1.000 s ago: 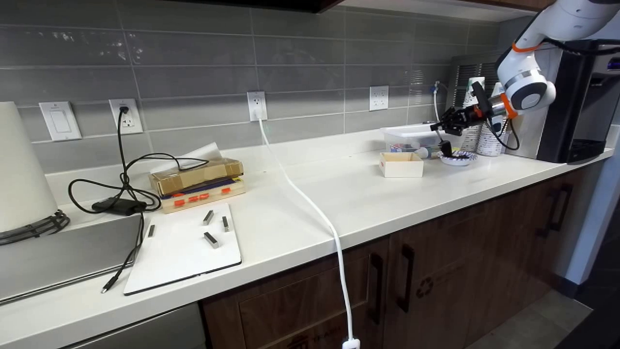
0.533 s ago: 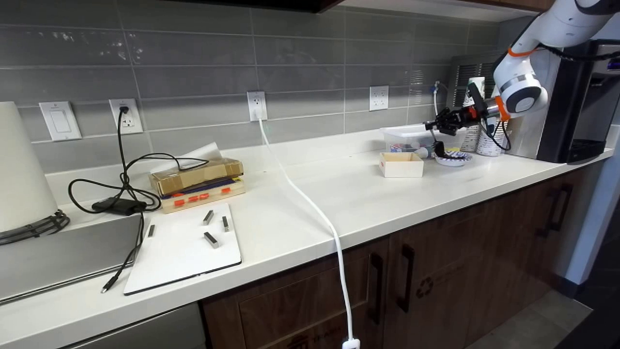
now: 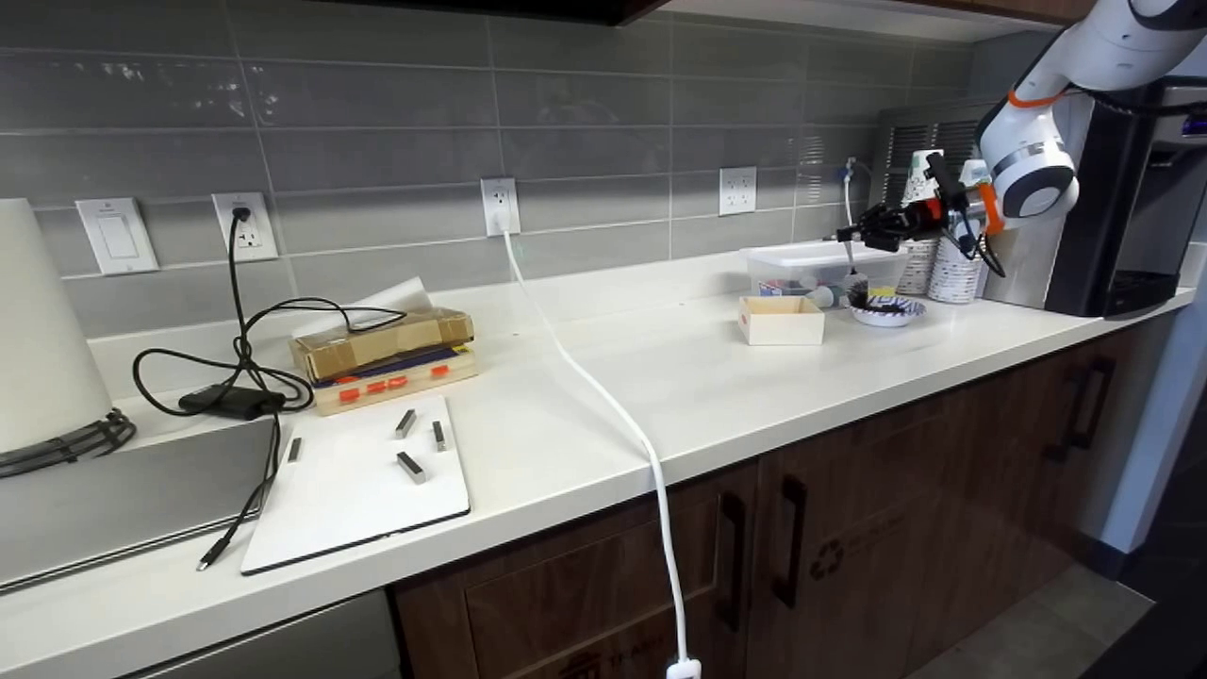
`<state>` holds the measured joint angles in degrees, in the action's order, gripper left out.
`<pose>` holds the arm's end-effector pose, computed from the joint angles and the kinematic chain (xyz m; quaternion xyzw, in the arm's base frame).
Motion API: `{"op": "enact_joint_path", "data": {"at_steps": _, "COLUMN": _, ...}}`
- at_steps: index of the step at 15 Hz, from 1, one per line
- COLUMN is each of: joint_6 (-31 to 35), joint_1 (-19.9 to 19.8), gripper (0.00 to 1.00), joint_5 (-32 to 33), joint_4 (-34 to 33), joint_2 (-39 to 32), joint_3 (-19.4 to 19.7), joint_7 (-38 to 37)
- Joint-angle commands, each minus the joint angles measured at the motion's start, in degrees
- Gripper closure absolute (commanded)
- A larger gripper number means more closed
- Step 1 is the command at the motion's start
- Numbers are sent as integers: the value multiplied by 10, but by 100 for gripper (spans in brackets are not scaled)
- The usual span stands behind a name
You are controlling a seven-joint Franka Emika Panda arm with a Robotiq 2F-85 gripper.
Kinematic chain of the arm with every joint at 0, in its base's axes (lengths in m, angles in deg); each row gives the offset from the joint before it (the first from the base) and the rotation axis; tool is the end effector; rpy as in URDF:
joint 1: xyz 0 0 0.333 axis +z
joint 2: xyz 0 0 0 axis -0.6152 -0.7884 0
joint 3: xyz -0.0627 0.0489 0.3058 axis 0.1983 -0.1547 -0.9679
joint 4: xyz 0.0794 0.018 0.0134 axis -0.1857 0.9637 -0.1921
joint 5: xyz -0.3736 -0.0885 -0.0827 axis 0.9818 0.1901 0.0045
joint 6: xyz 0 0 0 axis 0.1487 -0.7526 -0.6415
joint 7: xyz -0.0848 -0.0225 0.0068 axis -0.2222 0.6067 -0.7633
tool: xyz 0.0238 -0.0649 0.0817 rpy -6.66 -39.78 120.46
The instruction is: Use the cake spatula to stir the contents in the black and white bowl.
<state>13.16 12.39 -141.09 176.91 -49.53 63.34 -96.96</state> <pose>0.5894 -0.3281 0.2846 -0.4818 0.6109 0.1028 0.6197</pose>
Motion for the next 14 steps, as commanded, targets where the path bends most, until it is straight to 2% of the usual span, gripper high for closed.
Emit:
{"op": "enact_joint_path", "data": {"at_steps": 1, "joint_6": -45, "joint_1": -12, "gripper": 99, "joint_5": 8, "joint_4": -9, "joint_2": -6, "joint_3": 7, "joint_7": -54}}
{"op": "enact_joint_path", "data": {"at_steps": 10, "joint_6": -111, "joint_1": -29, "gripper": 99, "joint_5": 34, "joint_4": -28, "joint_2": -20, "joint_3": 26, "joint_7": -162}}
{"op": "enact_joint_path", "data": {"at_steps": 14, "joint_6": -106, "joint_1": -30, "gripper": 99, "joint_5": 50, "joint_4": -35, "joint_2": -19, "joint_3": 39, "joint_7": -206}}
